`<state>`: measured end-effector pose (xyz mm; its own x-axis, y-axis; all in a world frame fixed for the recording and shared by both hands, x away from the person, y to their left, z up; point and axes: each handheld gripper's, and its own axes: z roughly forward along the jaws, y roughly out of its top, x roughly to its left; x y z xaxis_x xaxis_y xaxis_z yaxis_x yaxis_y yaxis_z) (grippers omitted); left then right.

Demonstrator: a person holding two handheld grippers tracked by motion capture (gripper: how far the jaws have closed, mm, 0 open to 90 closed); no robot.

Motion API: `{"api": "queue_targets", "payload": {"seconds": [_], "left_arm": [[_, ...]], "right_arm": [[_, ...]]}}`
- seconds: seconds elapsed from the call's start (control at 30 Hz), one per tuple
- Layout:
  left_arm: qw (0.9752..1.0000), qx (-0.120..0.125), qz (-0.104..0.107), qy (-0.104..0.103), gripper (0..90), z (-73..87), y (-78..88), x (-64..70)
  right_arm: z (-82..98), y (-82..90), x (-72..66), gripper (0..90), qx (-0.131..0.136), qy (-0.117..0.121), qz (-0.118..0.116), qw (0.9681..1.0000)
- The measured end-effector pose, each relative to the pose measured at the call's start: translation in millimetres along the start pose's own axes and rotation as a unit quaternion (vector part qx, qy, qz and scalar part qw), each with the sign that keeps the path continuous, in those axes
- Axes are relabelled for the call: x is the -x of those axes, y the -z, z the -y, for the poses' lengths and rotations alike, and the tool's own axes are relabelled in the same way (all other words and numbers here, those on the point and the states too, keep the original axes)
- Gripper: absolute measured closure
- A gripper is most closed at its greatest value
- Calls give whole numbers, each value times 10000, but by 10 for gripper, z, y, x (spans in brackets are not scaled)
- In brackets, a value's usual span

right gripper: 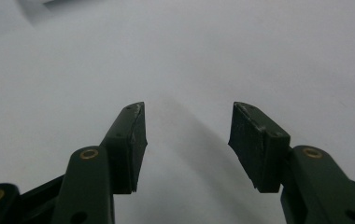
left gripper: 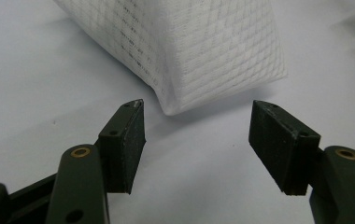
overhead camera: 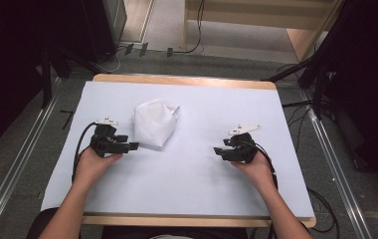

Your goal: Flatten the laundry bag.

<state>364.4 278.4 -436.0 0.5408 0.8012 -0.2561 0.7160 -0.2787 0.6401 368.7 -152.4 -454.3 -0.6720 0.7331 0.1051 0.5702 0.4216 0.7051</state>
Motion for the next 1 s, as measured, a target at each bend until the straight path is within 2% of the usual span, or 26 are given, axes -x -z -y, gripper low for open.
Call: {"api": "queue_targets", "payload": {"seconds": [0.4, 0.6, 0.67, 0.83, 1.0], "left_arm": [[10000, -59, -4, 56, 385, -141, -69, 4], [10000, -37, -61, 40, 366, -274, -192, -9], [9999, -64, -145, 5, 363, -305, -265, -15], [9998, -51, -104, 141, 356, -293, -396, -57], [9998, -22, -141, 112, 358, -268, -426, -76]], "right_arm": [[-18, -17, -7, 473, -35, 15, -21, 10000], [2, 5, 1, 468, -53, 5, 5, 10000], [7, 10, 5, 468, -56, 18, 5, 10000], [16, 10, 13, 466, -69, 35, 6, 10000], [27, 3, 1, 464, -108, 68, -7, 9999]]}}
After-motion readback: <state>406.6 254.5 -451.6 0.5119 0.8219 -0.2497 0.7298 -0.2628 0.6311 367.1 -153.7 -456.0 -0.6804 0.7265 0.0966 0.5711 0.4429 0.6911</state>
